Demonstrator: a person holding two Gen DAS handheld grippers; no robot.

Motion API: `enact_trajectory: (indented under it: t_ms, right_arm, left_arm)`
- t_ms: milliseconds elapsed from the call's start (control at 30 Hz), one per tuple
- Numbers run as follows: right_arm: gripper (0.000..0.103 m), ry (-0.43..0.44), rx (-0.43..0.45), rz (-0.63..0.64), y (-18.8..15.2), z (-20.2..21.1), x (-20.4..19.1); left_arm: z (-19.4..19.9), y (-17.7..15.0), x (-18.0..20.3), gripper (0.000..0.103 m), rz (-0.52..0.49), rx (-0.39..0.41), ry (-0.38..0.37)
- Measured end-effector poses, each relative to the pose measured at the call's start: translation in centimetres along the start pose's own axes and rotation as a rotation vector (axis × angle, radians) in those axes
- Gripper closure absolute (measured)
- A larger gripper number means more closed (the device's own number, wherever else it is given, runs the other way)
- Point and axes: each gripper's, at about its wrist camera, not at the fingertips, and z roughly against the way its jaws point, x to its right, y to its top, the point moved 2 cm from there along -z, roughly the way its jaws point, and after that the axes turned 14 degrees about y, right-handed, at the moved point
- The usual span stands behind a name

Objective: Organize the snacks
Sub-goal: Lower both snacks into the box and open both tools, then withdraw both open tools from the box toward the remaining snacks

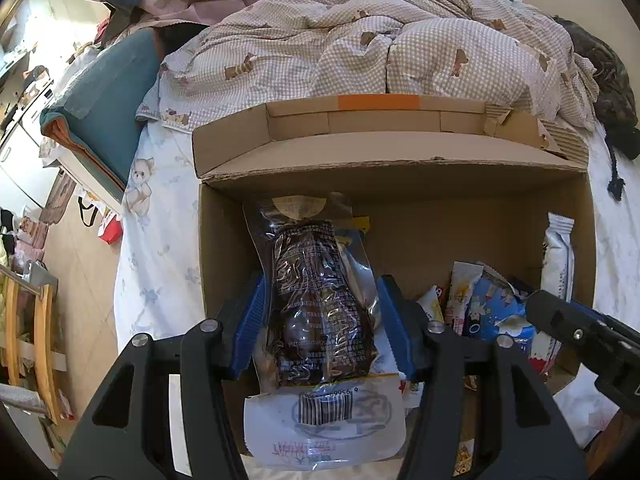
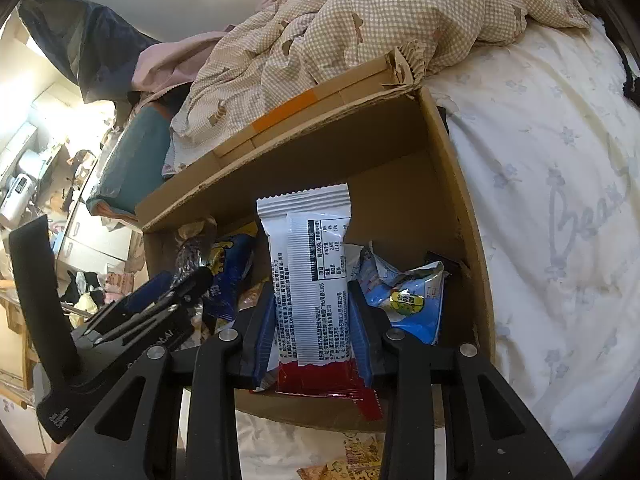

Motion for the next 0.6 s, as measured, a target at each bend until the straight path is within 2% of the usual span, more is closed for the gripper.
enact_trajectory:
  t_ms: [133, 333, 367, 433, 467, 500, 600]
  right_arm:
    - [0.066, -0.001, 0.006, -0.010, 0.0, 0.1, 0.1]
    - [0.051, 0.005, 0.031, -0.030, 0.2, 0.9, 0.3]
    - [0.045, 0.003, 0.036, -0.029, 0.3, 1.0, 0.3]
    - [0.037, -0.002, 0.048, -0.029, 0.3, 1.3, 0.3]
    - [0.033, -0.005, 0.053, -0.028, 0.4, 1.5, 0.3]
    - [0.032, -0.007, 0.056, -0.029, 0.4, 1.6, 0.3]
    - [0.029, -0.006, 0.058, -0.031, 0.5, 1.8, 0.2]
  left_arm:
    - [0.0, -0.2, -0.1, 0.047, 0.002, -0.008, -0.009]
    - [0.5, -0.9, 0.1, 0.043, -0.022, 0.012, 0.012]
    - [0.6, -0.9, 0.0, 0.041, -0.017, 0.009, 0.012]
    - [0.8, -1.0, -0.2, 0.029, -0.002, 0.008, -0.002]
    - [1.1, -1.1, -0.3, 0.020, 0.003, 0.013, -0.005]
    - [1.4, -1.1, -0.4, 0.016, 0.008, 0.022, -0.009]
    - [2.4, -1.3, -0.7, 0.016, 0.001, 0.056, -0.007]
